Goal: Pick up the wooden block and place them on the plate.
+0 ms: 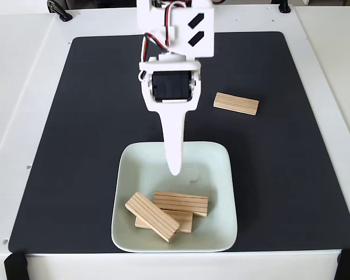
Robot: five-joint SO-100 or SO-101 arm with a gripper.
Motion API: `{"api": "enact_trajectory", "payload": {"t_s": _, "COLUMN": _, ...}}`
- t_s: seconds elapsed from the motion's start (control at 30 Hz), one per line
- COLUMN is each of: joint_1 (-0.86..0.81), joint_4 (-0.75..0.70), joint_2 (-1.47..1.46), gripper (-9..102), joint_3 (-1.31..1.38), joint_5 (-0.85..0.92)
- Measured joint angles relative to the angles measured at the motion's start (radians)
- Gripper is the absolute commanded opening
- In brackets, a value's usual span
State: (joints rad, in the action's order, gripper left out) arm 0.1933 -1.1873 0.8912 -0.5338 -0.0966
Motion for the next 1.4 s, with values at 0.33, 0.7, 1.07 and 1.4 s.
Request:
{"api": "enact_trajectory", "payload": {"t_s": 0.33, "joint_1": 0.120, "joint_4": 0.000, "joint_2": 0.566, "gripper": 0, "joint_3": -0.554, "joint_5": 0.091}}
{"api": "enact_trajectory", "payload": {"t_s": 0.7, "joint_1": 0.272, "joint_4": 0.006, "joint_2": 1.039, "gripper": 0, "joint_3": -1.173, "joint_5": 0.368}}
{"api": "enact_trajectory", "payload": {"t_s": 1.07, "joint_1": 0.298, "joint_4": 0.301, "joint_2": 1.198, "gripper": -1, "joint_3": -1.674, "joint_5": 0.362}}
{"api": "enact_trajectory", "payload": {"t_s": 1.4, "joint_1": 0.371, "joint_4": 0.322, "joint_2": 1.200, "gripper": -1, "joint_3": -1.694, "joint_5": 0.032}}
